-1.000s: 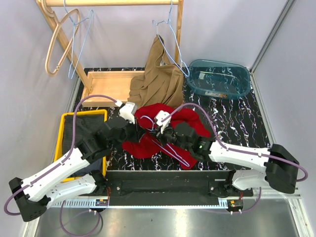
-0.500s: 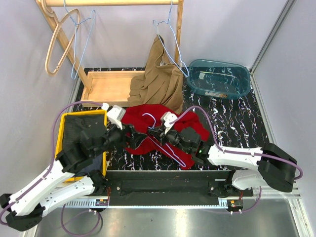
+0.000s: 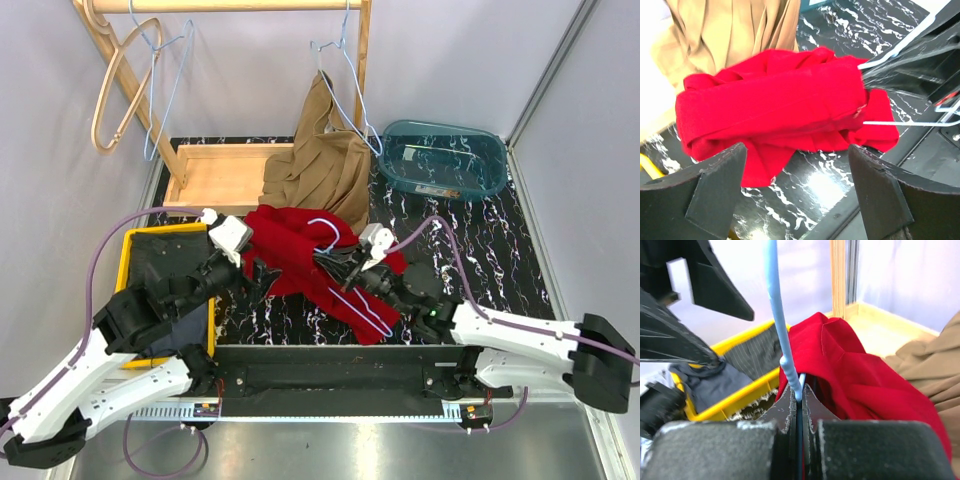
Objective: Place the skirt on the hanger
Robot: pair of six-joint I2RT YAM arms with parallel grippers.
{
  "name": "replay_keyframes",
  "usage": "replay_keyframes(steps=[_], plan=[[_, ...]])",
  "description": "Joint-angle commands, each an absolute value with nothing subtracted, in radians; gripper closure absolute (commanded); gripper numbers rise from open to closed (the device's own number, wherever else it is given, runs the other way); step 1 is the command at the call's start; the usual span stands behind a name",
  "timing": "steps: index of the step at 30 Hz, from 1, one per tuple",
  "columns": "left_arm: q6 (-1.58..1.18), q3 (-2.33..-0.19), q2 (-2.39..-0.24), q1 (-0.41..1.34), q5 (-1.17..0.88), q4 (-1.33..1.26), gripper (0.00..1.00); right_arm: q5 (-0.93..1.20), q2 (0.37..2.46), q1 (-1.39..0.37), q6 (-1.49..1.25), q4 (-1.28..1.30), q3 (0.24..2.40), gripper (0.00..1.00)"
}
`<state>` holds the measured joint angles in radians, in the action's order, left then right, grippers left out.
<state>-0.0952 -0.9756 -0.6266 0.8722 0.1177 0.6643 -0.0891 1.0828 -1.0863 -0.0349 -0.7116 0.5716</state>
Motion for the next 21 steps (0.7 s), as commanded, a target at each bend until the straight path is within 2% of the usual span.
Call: replay_keyframes(steps=[1,6,13,21], plan=[[0.076,-1.087,-0.670,0.876,0.042,0.637,0.13,-0.034,0.970,-1.091,-0.028,-0.738,0.598,1.00],[0.143,-1.175,-0.715,0.876,-0.052,0.621,0.13,0.023,0.865,-1.091,-0.026,-0.595,0.629,1.00],[0.181,-1.236,-0.798,0.877,-0.380,0.638,0.10,0.064,0.759,-1.091,-0.041,-0.437,0.646,1.00],[0.227,-1.308,-0.982,0.876,-0.396,0.718,0.12,0.146,0.701,-1.091,-0.087,-0.353,0.692,1.00]])
